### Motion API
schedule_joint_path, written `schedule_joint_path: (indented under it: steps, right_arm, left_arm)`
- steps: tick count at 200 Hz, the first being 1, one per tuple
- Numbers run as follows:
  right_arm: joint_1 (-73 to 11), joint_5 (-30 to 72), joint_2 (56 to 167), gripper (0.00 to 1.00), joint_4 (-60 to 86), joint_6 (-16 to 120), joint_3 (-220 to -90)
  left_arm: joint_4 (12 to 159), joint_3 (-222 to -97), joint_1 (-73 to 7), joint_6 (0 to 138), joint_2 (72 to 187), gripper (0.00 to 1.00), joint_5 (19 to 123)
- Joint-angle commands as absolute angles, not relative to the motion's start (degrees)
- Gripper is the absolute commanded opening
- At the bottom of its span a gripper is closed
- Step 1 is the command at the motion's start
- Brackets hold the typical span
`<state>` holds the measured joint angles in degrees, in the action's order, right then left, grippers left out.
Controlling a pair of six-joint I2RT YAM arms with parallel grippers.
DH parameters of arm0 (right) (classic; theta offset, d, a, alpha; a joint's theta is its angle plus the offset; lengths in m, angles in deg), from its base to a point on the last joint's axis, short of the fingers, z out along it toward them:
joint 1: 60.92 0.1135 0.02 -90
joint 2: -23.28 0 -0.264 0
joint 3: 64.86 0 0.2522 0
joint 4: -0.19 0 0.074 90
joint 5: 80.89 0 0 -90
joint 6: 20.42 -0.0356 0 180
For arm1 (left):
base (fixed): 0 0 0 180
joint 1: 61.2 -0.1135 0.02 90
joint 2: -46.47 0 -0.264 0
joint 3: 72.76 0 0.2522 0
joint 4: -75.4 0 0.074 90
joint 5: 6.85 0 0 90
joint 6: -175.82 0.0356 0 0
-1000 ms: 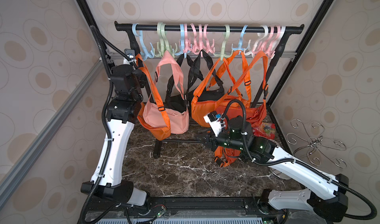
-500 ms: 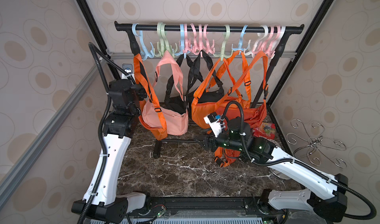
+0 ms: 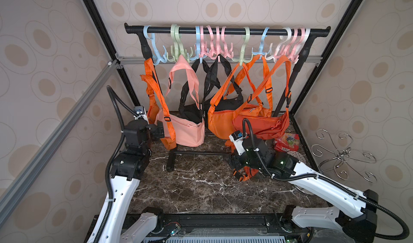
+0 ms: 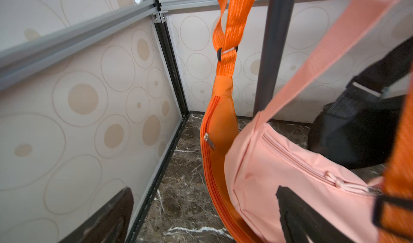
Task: Hang the bag on a hook
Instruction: Pick up the bag from the center of the board.
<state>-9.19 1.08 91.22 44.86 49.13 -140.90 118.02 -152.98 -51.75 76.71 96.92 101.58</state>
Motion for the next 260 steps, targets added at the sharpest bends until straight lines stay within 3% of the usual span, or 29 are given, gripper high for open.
schedule_joint_path:
  steps: [1,38,103,132,152,215,260]
  right_arm:
    - [-11.33,0.05,92.74,0.66,48.20,43.03,-135.30]
    - [-17.19,7.88,99.15,0.58,39.87,38.61,-125.87]
    - [-17.54,10.80,114.87,0.44,36.16,38.56,-126.75]
    - [-14.85,12.99,116.38,0.23,35.87,38.86,-127.87]
    - [-12.37,15.09,115.61,0.00,37.32,39.90,-130.52]
    - [-8.28,30.38,97.55,0.00,50.09,51.34,-147.26]
    - [-8.34,39.85,94.60,0.00,63.23,60.46,-164.03]
  left_arm:
    - [118.19,-148.29,-50.91,70.34,90.41,1.00,92.51]
    - [116.89,-141.87,-48.73,71.35,79.64,1.00,86.60]
    - [116.87,-137.86,-48.73,72.17,70.72,1.00,77.18]
    - [116.86,-137.83,-48.74,73.06,70.74,1.00,72.69]
    - [116.00,-137.85,-48.73,73.78,71.03,1.00,69.36]
    - [111.19,-134.49,-48.77,69.12,72.98,1.00,50.21]
    - [111.13,-132.70,-48.27,71.79,74.16,0.95,49.04]
